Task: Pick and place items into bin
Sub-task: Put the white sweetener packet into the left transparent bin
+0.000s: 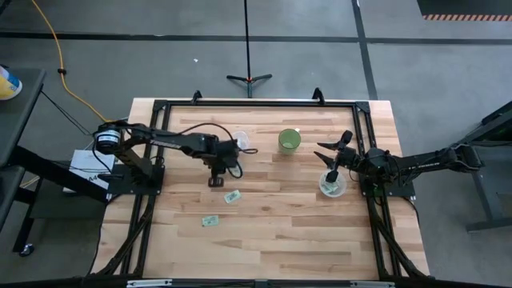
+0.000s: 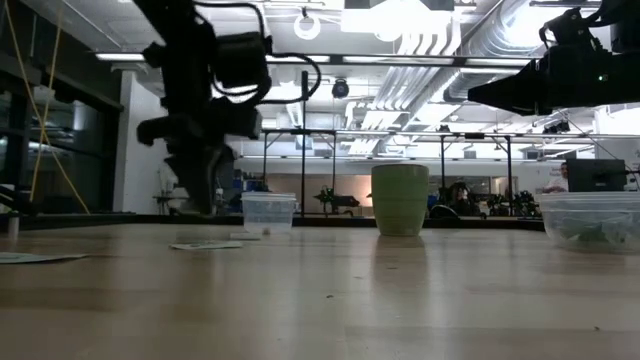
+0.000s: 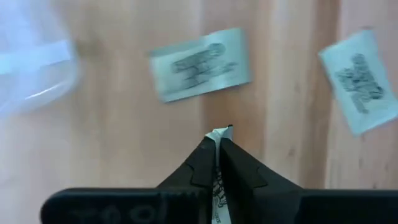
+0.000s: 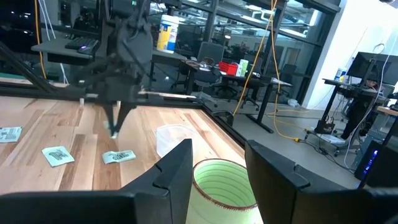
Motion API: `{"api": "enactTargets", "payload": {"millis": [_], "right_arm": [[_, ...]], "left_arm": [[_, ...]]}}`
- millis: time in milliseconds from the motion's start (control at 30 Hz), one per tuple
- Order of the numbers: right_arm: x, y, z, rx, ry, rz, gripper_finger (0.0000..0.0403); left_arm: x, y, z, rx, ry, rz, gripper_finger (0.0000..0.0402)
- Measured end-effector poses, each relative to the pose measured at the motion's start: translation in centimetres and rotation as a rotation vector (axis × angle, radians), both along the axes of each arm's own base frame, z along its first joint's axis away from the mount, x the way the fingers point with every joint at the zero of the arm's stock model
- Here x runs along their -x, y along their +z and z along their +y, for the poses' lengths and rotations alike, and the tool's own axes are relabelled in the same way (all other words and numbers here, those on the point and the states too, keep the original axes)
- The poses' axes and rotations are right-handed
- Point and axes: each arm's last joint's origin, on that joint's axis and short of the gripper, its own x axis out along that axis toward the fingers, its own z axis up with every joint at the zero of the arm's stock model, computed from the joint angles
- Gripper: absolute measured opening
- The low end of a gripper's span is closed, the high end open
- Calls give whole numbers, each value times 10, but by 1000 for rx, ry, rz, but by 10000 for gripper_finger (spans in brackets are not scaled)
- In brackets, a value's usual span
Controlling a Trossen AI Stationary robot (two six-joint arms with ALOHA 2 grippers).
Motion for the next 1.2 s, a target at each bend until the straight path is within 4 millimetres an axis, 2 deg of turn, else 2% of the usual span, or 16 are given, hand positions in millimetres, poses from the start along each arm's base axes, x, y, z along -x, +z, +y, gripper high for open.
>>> {"api": "enactTargets", "payload": {"millis": [233,367,500,600,767,1000,1100,1200], "right_arm": [[0,3,0,0,0,-6,139],[-1,6,0,0,0,-19,139],[-1,7,0,0,0,-20,139],[-1,7,0,0,0,-20,139],[-1,7,0,0,0,-22,139],[-1,8,0,0,0,-22,139],[-1,8,0,0,0,-23,139],[-1,8,0,0,0,-23,139]], "left_arm": [[-19,32,9,-215,69,-77,25],[-28,41,15,-368,127,-159,28],[-32,44,18,-443,183,-209,54],[-34,46,18,-452,195,-240,52],[-34,47,23,-454,212,-246,24],[-33,47,42,-453,300,-269,36],[-32,45,49,-400,302,-275,55],[-32,45,53,-357,297,-292,53]]}}
